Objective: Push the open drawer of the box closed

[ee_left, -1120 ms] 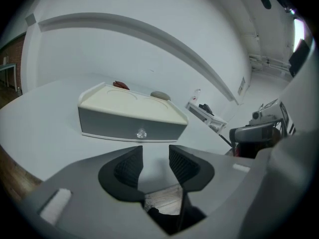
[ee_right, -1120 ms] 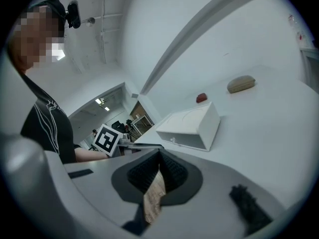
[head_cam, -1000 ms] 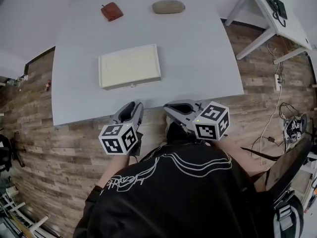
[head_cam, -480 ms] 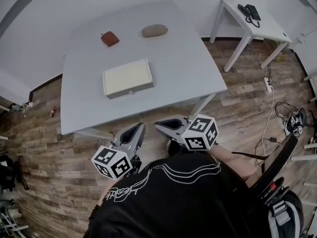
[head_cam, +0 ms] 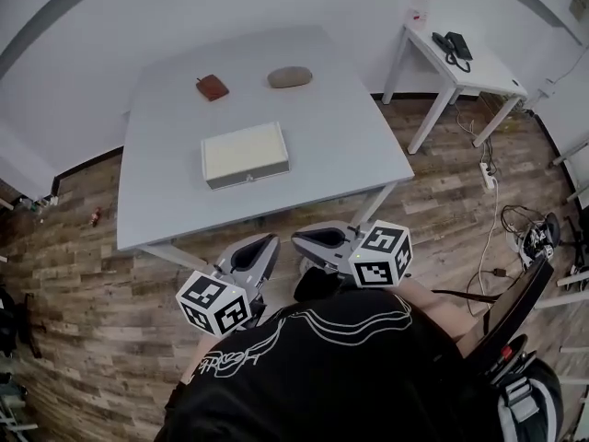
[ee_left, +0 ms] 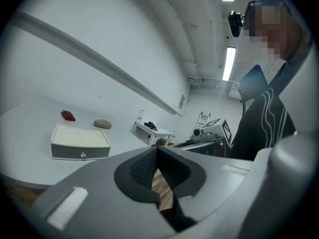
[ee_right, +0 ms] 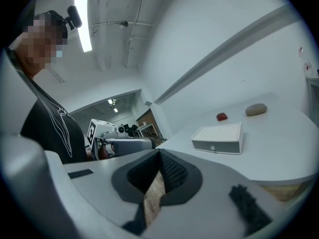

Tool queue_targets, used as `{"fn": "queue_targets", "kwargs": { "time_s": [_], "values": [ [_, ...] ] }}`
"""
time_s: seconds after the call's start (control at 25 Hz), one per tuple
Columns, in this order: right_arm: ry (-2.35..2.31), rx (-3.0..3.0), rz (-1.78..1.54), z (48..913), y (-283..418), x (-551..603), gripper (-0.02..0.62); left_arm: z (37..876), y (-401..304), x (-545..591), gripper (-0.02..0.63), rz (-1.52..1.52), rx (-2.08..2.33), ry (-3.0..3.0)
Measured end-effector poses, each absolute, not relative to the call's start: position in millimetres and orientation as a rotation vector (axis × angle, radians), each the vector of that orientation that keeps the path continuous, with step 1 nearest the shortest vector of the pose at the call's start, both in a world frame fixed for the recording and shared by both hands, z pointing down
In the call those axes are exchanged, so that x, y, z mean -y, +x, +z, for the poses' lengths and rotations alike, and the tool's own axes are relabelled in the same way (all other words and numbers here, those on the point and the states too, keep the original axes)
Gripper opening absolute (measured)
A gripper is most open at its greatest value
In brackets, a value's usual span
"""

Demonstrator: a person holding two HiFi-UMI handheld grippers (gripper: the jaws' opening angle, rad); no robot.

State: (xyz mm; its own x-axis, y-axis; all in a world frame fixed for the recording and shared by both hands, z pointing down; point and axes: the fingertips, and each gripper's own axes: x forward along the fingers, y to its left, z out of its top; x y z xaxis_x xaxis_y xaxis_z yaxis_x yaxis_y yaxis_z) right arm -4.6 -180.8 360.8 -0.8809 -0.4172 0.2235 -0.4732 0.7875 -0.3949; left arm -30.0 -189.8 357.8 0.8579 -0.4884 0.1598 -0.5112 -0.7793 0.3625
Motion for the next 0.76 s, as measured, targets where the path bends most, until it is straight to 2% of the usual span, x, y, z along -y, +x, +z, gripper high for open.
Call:
{"fn": "queue_targets", "kwargs": {
  "time_s": [0.76],
  "values": [
    [0.660,2.835,0.752,390.6,-40.5,221.6,0.008,400.0,-58.5,224.7,0.008,0.118,0.734,2.494]
  ]
}}
